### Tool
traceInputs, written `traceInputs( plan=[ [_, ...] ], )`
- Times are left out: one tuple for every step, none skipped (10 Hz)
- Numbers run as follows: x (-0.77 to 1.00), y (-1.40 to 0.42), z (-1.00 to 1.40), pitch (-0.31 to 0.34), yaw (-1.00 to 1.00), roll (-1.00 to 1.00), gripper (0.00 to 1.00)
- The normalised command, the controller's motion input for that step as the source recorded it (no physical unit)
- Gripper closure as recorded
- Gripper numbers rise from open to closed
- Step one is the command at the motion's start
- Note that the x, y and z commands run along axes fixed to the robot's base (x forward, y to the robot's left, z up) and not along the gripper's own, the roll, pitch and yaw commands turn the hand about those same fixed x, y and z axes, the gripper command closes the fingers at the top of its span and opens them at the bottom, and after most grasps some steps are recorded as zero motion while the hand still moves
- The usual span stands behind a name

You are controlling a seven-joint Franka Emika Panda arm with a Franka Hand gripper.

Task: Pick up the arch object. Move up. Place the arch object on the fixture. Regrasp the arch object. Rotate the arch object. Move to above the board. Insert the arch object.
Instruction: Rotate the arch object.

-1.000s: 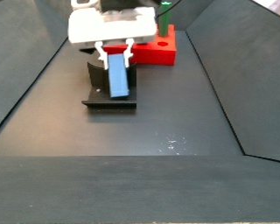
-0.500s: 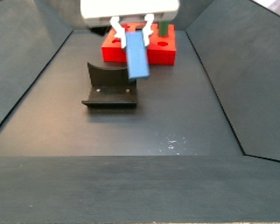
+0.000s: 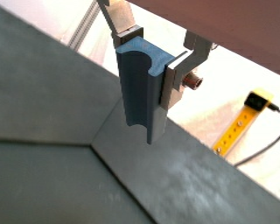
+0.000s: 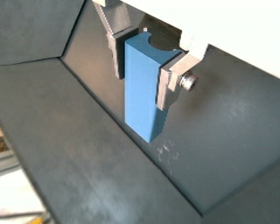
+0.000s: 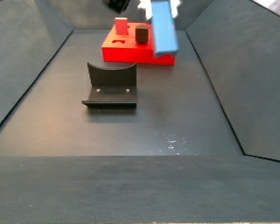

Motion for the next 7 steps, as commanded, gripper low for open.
traceInputs(
  plan=[
    [-0.67,0.03,0.74,-0.015,-0.07,-0.11,1.0],
    [-0.46,0.01,0.5,0.003,-0.06,-0.1,1.0],
    [-0.36,0.0,0.39,0.012,-0.05,-0.09,1.0],
    [0.0,0.0,0.0,-0.1,-1.0,-0.94,1.0],
    [0.12,0.0,-0.14,-0.092,-1.0,-0.94,1.0],
    [0.01,0.07,-0.05,-0.029,-1.0,-0.93,1.0],
    [-0.03,0.05,0.0,0.001,-1.0,-0.92,1.0]
  ],
)
